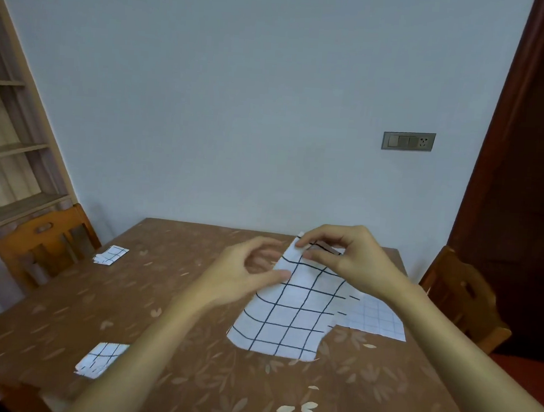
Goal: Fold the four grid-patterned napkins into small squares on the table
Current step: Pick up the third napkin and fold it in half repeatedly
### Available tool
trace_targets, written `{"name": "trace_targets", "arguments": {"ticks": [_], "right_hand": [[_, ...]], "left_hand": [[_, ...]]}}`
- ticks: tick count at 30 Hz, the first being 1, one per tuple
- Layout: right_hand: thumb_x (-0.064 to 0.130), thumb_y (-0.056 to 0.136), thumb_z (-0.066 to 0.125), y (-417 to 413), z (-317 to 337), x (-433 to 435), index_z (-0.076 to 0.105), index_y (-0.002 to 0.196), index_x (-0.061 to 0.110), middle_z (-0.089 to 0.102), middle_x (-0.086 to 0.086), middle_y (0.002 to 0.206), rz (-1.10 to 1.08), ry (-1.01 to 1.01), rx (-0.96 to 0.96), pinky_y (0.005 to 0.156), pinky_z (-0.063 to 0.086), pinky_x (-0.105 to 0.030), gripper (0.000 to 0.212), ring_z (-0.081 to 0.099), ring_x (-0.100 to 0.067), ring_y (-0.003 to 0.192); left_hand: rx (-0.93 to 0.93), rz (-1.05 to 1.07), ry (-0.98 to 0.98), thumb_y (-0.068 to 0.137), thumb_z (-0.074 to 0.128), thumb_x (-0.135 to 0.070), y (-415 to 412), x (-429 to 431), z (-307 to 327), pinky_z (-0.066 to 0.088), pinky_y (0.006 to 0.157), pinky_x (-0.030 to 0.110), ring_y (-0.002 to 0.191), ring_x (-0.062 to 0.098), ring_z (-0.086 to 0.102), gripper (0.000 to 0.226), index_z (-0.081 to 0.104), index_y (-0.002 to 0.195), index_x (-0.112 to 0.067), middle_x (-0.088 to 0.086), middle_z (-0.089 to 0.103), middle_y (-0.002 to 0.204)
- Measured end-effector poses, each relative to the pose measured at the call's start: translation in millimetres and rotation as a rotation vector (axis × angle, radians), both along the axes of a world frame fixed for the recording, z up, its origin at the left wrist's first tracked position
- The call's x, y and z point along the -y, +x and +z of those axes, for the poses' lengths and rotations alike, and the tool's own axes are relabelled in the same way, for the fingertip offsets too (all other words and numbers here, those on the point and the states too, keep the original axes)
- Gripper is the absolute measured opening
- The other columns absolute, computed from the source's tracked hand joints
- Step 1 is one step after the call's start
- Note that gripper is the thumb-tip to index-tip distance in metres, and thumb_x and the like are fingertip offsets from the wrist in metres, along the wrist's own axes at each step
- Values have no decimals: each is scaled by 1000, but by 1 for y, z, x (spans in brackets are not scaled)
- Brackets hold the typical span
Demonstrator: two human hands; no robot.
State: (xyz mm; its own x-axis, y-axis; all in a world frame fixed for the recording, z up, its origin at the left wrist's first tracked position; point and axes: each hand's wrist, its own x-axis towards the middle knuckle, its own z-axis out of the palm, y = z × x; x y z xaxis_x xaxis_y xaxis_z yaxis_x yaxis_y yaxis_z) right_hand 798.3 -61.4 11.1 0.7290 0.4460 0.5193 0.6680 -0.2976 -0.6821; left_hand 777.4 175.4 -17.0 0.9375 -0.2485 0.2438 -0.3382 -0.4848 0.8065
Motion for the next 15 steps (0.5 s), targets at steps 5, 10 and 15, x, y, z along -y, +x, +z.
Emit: {"name": "trace_targets", "arguments": {"ticks": [5, 10, 15], "right_hand": [[21, 83, 80, 0, 10, 1, 57, 131, 35, 75, 14, 99, -99, -34, 26, 91, 48, -13, 55, 66, 0, 103], [50, 73, 82, 10, -11, 41, 49, 133, 44, 66, 16, 116, -317, 11, -199, 97, 44, -18, 69, 59, 4, 112], [30, 95, 64, 2, -27, 44, 70, 108, 25, 77, 11, 98, -173, 147, -366, 88, 53, -22, 15, 71, -3, 94]], "left_hand": [[35, 10, -125, 89, 77, -22, 2, 33, -7, 62, 74, 37, 84, 20, 77, 10, 76, 98, -18, 1, 80, 93], [-36, 169, -485, 83, 80, -10, 5, 22, -3, 63, 73, 33, 88, 23, 78, 17, 76, 100, -10, 3, 81, 95], [-105, 181, -670, 82, 78, -7, 3, 13, 4, 63, 71, 32, 92, 25, 78, 23, 73, 105, -7, 8, 80, 101]]}}
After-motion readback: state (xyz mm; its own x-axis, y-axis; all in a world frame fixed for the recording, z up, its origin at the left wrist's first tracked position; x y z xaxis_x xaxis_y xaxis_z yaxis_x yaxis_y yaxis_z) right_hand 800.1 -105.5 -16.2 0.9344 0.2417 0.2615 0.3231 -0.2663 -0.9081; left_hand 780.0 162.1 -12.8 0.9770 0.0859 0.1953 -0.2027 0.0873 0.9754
